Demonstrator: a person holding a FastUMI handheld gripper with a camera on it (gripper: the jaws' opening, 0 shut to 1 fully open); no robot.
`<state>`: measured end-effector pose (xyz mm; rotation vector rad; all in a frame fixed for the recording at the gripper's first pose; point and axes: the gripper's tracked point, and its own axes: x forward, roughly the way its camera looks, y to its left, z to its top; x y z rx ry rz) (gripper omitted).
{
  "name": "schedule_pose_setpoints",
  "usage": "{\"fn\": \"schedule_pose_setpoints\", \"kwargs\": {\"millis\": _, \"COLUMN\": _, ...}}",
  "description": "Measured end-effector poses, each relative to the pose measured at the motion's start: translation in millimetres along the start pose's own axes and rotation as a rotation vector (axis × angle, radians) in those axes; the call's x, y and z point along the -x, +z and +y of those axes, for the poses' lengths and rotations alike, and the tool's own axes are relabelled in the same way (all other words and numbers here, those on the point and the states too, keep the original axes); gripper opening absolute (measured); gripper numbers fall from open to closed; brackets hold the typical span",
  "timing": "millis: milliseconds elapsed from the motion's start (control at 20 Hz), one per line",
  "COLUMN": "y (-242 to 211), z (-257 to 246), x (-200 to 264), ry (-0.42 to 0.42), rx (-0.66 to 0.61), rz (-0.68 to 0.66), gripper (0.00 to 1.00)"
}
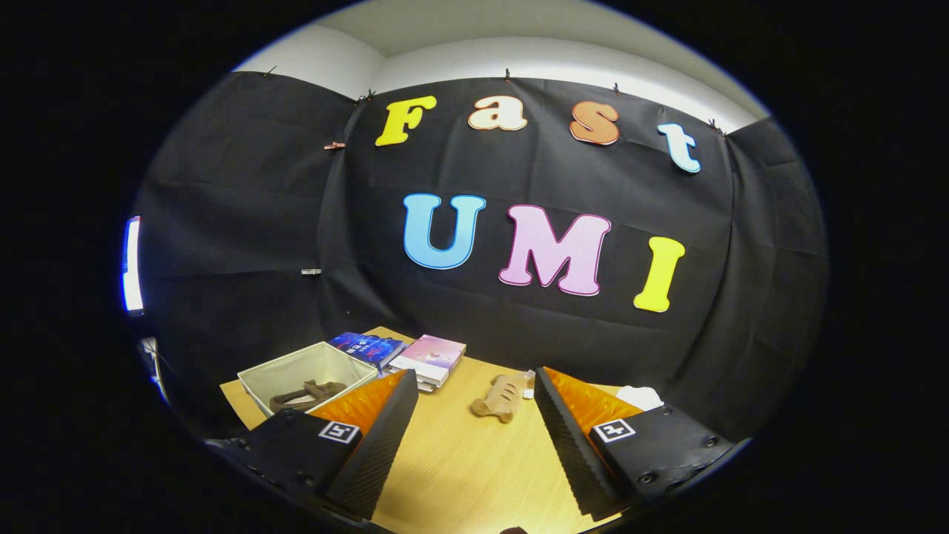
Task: Open the storage box then place both shoes into the box .Put the left shoe in first, then the right shoe, with the right side of both shoes facing outward in a uniform manner.
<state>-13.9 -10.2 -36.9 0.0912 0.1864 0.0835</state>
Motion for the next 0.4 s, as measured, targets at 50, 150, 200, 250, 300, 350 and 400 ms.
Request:
{"fn": "schedule_pose_setpoints", "kwargs": {"millis": 50, "y": 0.6, "z": 0.9, "x": 0.6, "ry": 0.003, "rx": 0.001, "rz": -0.003, "gripper": 0.98}}
{"fn": "schedule_pose_setpoints", "kwargs": {"millis": 150, "y": -0.3, "z": 3.2, "x": 1.4, "ry": 0.008, "rx": 0.003, "rz": -0.001, "gripper": 0.98}}
{"fn": "schedule_pose_setpoints", "kwargs": {"millis": 200, "y": -1.0, "z": 3.1, "x": 2.3, "ry": 0.01, "rx": 0.003, "rz": 0.001, "gripper": 0.98}}
{"fn": "schedule_pose_setpoints", "kwargs": {"millis": 250, "y": -1.2, "z": 3.6, "x": 2.7, "ry": 0.011, "rx": 0.004, "rz": 0.002, "gripper": 0.98}}
{"fn": "schedule_pose_setpoints", "kwargs": {"millis": 300, "y": -0.6, "z": 3.4, "x": 3.4, "ry": 0.01, "rx": 0.004, "rz": 0.002, "gripper": 0.98}}
{"fn": "schedule_pose_setpoints", "kwargs": {"millis": 350, "y": -0.6, "z": 2.8, "x": 3.5, "ry": 0.01, "rx": 0.003, "rz": 0.003, "gripper": 0.98}}
{"fn": "schedule_pose_setpoints", "kwargs": {"millis": 400, "y": 0.0, "z": 3.4, "x": 3.7, "ry": 0.009, "rx": 0.002, "rz": 0.002, "gripper": 0.98}}
